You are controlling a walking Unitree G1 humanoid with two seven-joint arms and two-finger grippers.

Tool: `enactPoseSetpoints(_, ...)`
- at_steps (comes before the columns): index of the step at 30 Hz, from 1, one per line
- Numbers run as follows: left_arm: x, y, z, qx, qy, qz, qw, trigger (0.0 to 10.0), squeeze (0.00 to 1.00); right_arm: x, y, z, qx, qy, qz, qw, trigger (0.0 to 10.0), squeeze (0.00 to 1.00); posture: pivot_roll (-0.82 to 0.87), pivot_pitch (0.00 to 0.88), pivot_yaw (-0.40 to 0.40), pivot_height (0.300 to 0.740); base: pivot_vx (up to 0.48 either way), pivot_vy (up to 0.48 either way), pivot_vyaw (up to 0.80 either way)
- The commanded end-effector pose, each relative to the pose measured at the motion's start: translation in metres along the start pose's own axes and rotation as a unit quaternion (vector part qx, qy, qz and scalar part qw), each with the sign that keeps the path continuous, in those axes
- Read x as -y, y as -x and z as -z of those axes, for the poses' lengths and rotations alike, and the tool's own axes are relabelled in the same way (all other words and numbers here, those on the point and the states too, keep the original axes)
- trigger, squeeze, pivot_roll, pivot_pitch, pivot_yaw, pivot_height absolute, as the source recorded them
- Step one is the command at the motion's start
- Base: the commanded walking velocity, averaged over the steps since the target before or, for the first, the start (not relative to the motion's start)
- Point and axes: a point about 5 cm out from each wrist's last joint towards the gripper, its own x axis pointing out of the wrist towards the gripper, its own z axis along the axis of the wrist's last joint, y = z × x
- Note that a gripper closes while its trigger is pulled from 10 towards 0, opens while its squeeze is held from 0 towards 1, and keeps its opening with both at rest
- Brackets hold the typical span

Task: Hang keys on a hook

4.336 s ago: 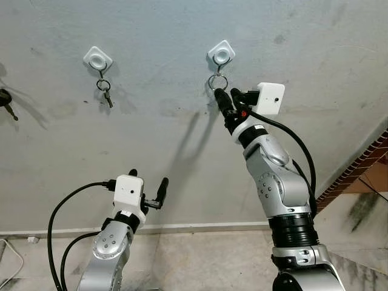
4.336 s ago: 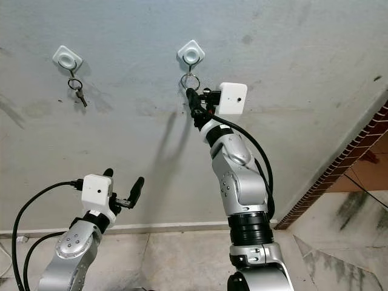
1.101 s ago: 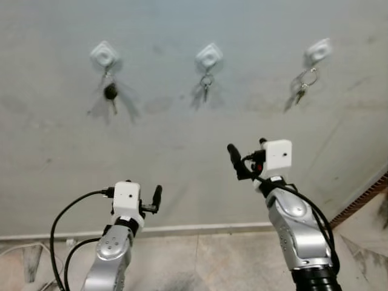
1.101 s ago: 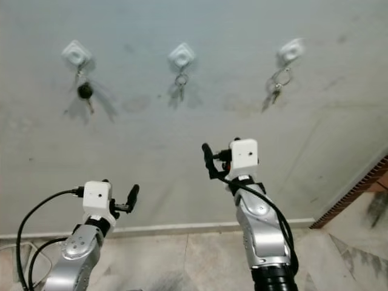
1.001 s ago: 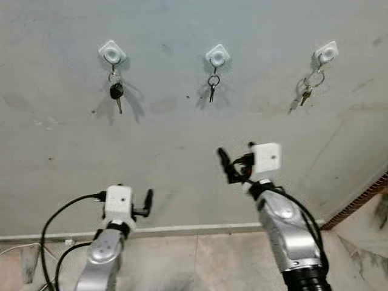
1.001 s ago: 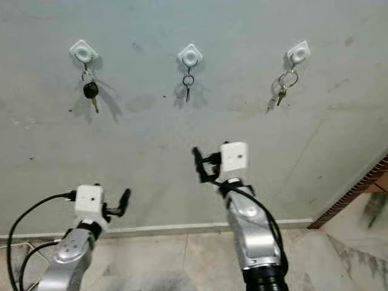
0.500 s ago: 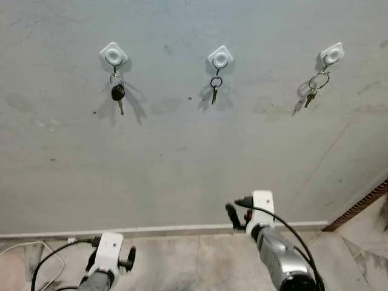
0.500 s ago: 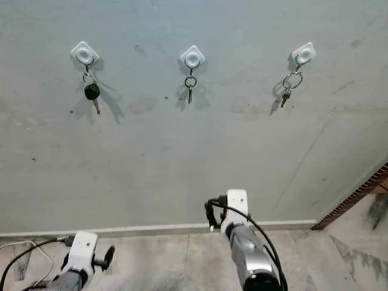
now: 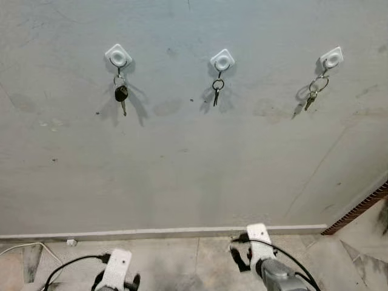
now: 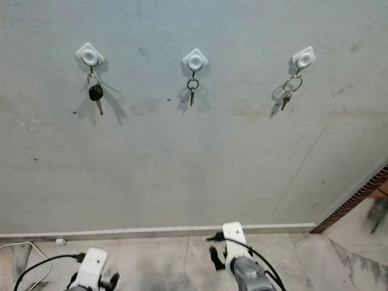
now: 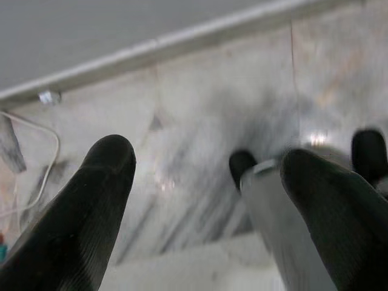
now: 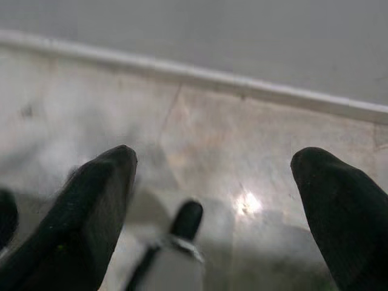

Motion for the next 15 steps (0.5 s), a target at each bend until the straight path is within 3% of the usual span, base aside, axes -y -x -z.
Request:
enactPoseSetpoints(1, 0.000, 0.000, 0.002, -0.012, -0.023, 0.006, 1.000, 10.0, 0.00, 0.008, 0.004, 0.016, -0.029, 0.029, 0.008, 0.999, 10.0, 0.00, 0.06, 0.012, -0.013, 0.740, 0.000, 0.000, 0.00)
enactPoseSetpoints(6, 0.003, -0.001, 0.001, -0.012, -0.029, 0.021, 0.999, 10.0, 0.00, 0.018, 0.009, 0.032, -0.059, 0.043, 0.015, 0.997, 10.0, 0.00, 0.06, 0.010, -0.012, 0.740, 0.000, 0.000, 0.00)
enactPoseSetpoints(11, 0.008, -0.002, 0.001, -0.019, -0.037, 0.024, 0.999, 10.0, 0.00, 0.024, 0.012, 0.041, -0.074, 0.006, 0.024, 0.997, 10.0, 0.00, 0.05, 0.006, -0.009, 0.740, 0.000, 0.000, 0.00)
enactPoseSetpoints(15, 0.012, -0.002, 0.002, -0.024, -0.048, 0.032, 0.998, 10.0, 0.00, 0.022, 0.011, 0.039, -0.070, 0.009, 0.017, 0.997, 10.0, 0.00, 0.05, 0.004, -0.005, 0.740, 0.000, 0.000, 0.00)
